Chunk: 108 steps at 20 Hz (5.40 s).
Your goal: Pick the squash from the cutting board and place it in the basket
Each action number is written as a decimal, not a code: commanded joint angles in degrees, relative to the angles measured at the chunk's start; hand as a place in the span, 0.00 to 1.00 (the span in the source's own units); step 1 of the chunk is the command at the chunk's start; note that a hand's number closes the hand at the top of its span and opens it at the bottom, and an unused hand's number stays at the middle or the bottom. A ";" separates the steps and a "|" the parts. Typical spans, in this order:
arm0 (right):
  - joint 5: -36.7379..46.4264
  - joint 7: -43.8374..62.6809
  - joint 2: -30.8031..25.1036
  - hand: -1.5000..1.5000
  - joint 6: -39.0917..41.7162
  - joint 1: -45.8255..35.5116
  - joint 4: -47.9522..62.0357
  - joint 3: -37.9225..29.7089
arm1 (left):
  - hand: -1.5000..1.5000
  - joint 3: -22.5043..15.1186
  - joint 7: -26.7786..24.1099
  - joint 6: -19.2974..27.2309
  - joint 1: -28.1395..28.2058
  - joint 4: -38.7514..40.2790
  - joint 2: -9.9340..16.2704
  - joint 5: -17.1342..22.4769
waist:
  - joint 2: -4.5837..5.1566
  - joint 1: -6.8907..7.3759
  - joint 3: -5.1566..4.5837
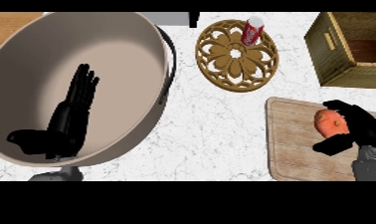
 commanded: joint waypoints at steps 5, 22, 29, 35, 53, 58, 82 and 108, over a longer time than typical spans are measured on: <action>3.92 -3.24 -0.54 1.00 1.59 -0.50 1.74 4.06 | 0.50 -1.79 6.43 1.88 0.79 -6.87 -1.40 -1.04 | -0.02 0.11 0.14; 14.77 -21.48 1.76 1.00 -7.07 -10.01 8.11 17.38 | 0.50 0.09 0.46 -1.24 0.38 -1.04 -0.56 0.02 | 0.10 0.38 0.16; 5.63 -19.90 7.81 1.00 -5.34 -8.13 -7.92 13.76 | 0.50 -0.79 3.09 0.59 1.49 -4.27 -1.17 -1.18 | -0.40 -0.77 0.14; -5.57 -19.22 9.92 1.00 -2.55 -5.08 -26.17 8.48 | 0.50 0.21 -1.85 0.15 2.92 -0.78 -1.80 -0.83 | -0.53 -1.72 0.08; -25.82 8.99 -9.14 1.00 19.35 -16.50 -40.05 -16.83 | 0.50 0.10 2.80 0.49 -0.25 -3.00 -1.06 -1.53 | 0.08 0.06 0.10; -22.71 -0.02 -12.23 1.00 17.66 -12.48 -34.64 -19.91 | 0.50 -1.66 0.10 1.98 -1.30 0.29 -3.26 -3.80 | 0.06 -0.12 0.14; -10.14 -34.73 -25.53 1.00 -0.11 -23.79 20.85 -16.83 | 0.50 0.50 0.31 -0.99 -0.22 -1.03 -1.50 -2.02 | 0.19 0.59 0.15; -10.41 -54.93 -29.68 0.00 -11.47 -35.89 60.72 -19.31 | 0.50 -0.23 0.80 -1.41 1.26 -2.99 -2.39 -1.74 | 0.52 1.46 0.27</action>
